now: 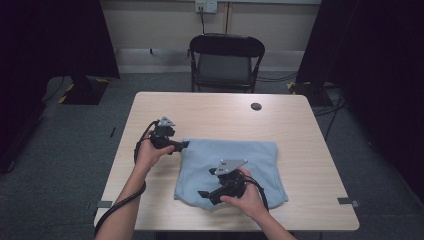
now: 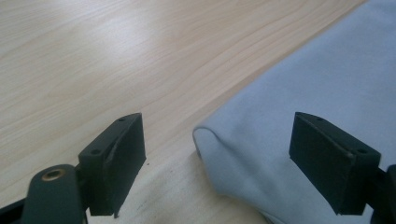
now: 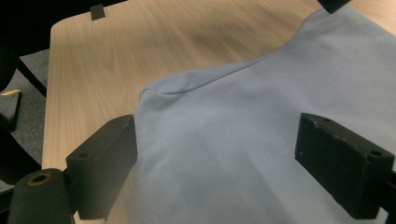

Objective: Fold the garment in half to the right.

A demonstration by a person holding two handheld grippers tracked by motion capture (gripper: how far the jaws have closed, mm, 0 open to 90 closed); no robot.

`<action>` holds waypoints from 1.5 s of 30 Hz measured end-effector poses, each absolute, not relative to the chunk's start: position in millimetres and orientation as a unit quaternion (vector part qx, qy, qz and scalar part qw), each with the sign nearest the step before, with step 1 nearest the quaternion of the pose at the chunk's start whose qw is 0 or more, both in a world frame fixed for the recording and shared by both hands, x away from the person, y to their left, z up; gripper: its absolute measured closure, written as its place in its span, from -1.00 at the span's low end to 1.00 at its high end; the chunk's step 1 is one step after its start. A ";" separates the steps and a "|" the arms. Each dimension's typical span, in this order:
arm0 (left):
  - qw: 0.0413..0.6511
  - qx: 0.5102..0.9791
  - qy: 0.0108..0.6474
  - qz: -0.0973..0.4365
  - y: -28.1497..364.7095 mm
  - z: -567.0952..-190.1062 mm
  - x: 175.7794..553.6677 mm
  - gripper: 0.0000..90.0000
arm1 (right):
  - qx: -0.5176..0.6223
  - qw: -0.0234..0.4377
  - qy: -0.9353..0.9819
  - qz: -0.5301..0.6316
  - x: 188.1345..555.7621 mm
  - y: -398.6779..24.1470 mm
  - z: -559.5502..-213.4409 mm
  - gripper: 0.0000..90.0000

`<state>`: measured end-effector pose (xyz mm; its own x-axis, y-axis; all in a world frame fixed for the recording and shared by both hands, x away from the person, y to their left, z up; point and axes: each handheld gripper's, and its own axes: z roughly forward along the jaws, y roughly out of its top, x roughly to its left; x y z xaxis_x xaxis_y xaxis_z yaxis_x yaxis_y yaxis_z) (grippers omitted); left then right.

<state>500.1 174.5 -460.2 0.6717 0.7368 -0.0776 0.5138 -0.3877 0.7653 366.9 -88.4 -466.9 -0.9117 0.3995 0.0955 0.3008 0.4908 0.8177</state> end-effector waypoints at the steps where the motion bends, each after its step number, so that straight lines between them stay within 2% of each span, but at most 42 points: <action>1: 0.398 0.824 0.378 0.140 173.4 -460.5 501.2 -0.60 | 0.203 0.053 0.862 0.461 366.8 -86.6 -467.4 -0.73; 19: 0.389 0.821 0.392 0.141 170.0 -472.4 511.6 -0.57 | 0.198 0.047 0.864 0.461 366.8 -63.0 -471.6 -0.72; 29: 0.378 0.819 0.406 0.146 169.4 -482.5 515.0 -0.45 | 0.179 0.039 0.875 0.448 366.8 -39.9 -482.4 -0.58; 37: 0.371 0.822 0.407 0.146 168.2 -491.0 515.8 -0.43 | 0.165 0.035 0.887 0.430 365.9 -23.6 -490.3 -0.46; 45: 0.367 0.827 0.397 0.156 165.3 -496.6 516.3 -0.36 | 0.162 0.053 0.895 0.412 365.7 -15.4 -497.5 -0.28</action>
<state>516.3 165.3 -496.6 0.6368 0.7703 -0.0336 0.5413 -0.4156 0.7309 365.7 -15.4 -497.5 -0.9420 0.3333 0.0387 0.2462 0.6080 0.7548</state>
